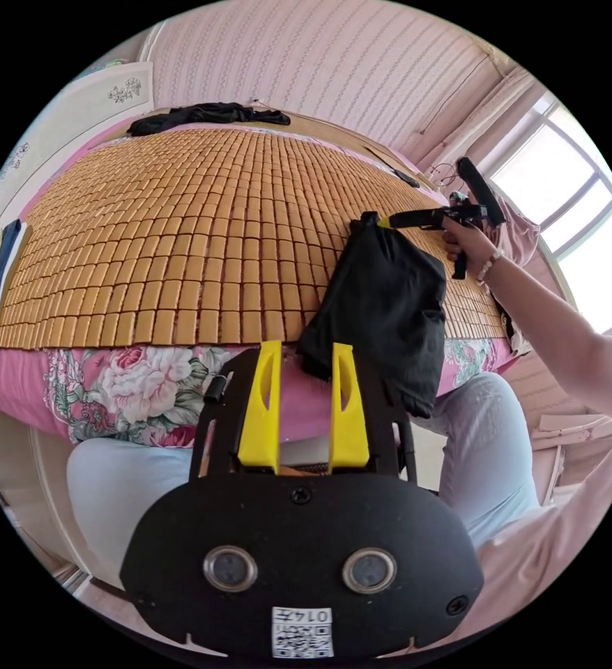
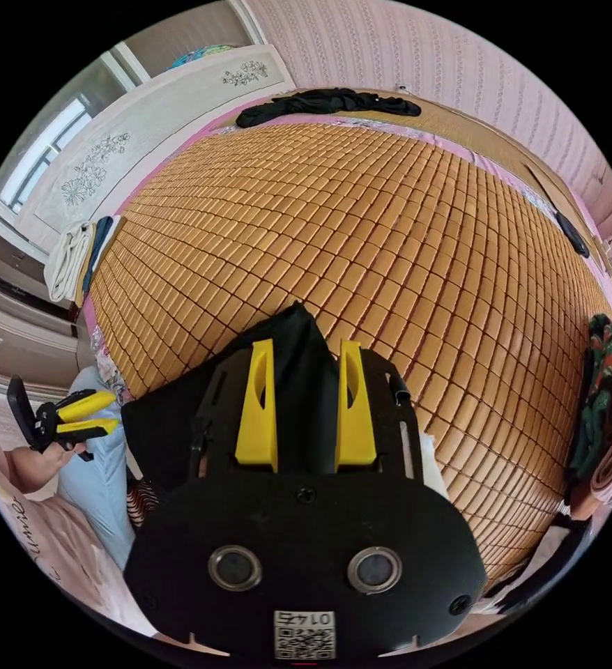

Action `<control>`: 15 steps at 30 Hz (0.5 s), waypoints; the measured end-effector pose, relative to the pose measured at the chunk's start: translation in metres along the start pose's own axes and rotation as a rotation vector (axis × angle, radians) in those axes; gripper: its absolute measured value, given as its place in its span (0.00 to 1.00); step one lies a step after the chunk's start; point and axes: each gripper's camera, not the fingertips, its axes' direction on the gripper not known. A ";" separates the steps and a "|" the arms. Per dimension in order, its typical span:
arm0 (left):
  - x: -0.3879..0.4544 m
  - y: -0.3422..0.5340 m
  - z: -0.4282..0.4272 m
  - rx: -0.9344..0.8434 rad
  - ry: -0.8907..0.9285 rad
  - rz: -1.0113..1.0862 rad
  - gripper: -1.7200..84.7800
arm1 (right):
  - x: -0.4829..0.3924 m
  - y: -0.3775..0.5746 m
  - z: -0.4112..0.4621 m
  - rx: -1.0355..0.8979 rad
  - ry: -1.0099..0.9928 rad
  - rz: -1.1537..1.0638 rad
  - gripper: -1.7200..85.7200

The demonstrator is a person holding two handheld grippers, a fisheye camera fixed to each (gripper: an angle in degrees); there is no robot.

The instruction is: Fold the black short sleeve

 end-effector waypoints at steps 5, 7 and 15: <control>0.016 -0.001 0.020 -0.078 0.002 0.009 0.15 | -0.031 -0.018 0.030 -0.077 0.032 -0.074 0.16; 0.020 0.004 0.016 -0.063 -0.050 0.010 0.13 | -0.044 -0.021 0.035 -0.091 0.045 -0.082 0.15; 0.030 0.017 -0.002 -0.049 -0.026 0.046 0.02 | -0.127 -0.017 0.048 -0.102 0.239 -0.278 0.06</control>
